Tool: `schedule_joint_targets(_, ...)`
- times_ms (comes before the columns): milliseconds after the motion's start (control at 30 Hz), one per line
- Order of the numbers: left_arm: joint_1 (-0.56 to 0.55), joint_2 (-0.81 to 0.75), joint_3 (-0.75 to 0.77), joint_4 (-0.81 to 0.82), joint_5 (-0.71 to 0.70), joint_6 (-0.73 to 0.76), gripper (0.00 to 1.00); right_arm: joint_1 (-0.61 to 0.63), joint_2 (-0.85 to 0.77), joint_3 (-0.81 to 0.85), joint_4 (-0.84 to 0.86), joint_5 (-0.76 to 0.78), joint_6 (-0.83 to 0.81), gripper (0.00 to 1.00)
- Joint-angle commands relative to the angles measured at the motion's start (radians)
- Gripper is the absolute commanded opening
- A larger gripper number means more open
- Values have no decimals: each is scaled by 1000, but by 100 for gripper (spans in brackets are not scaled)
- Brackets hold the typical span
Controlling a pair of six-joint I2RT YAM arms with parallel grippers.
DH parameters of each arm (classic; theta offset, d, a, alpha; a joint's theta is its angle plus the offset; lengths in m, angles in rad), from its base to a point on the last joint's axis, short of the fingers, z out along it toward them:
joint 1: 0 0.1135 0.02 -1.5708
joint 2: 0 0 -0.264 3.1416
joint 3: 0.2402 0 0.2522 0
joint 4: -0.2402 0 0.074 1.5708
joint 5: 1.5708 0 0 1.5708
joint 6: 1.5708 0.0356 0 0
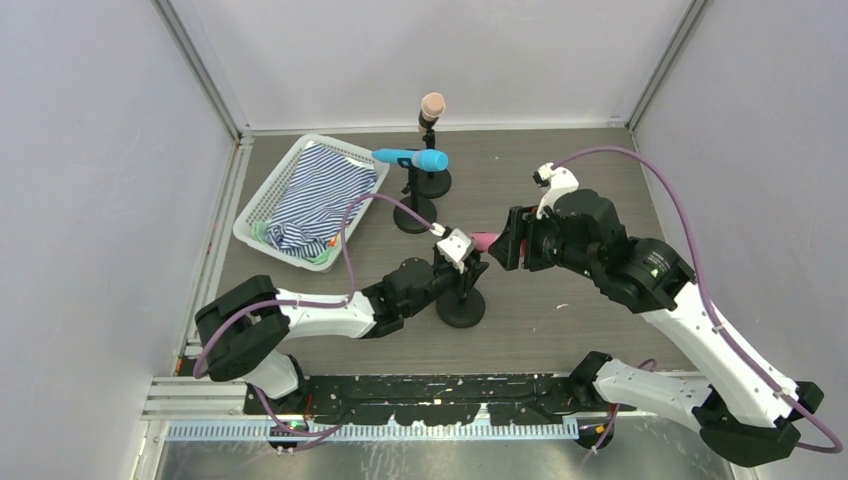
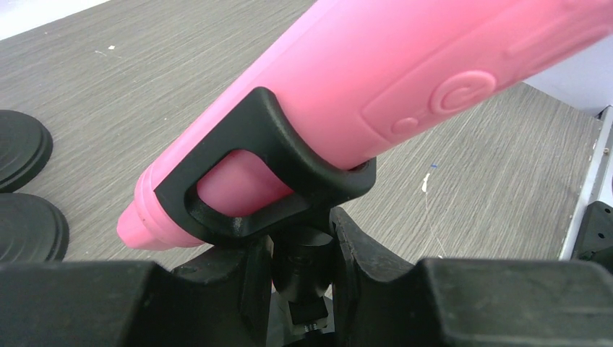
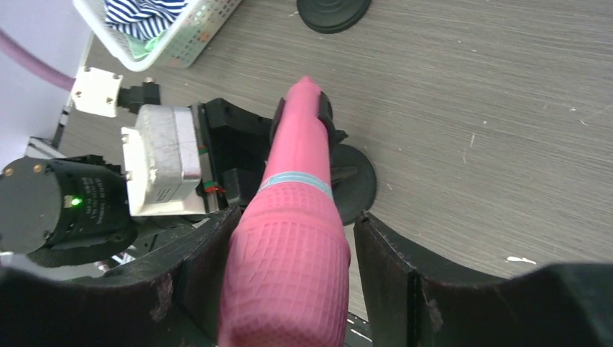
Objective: Attach the microphones to the stand
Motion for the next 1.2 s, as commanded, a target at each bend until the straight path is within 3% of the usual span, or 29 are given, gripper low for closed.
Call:
schedule_joint_targets(0,15,-26,17,-42,-52,57,0,2,20,80,-38,47,-2,62)
schedule_joint_targets(533,12,-16,21,-45,-40,74,0,2,120,124,-121,30,-38,60)
schedule_joint_targets(667,10,-18,18,-45,-37,84,0,2,147,123,-109,34,-58,48)
schedule_joint_targets(1000,0,-28,7,-29,-3,113,0,2,231,110,-90,4,-107,2)
schedule_joint_targets(1167,-19,-24,13,-25,4,148,0,2,286,105,-84,-12,-118,1)
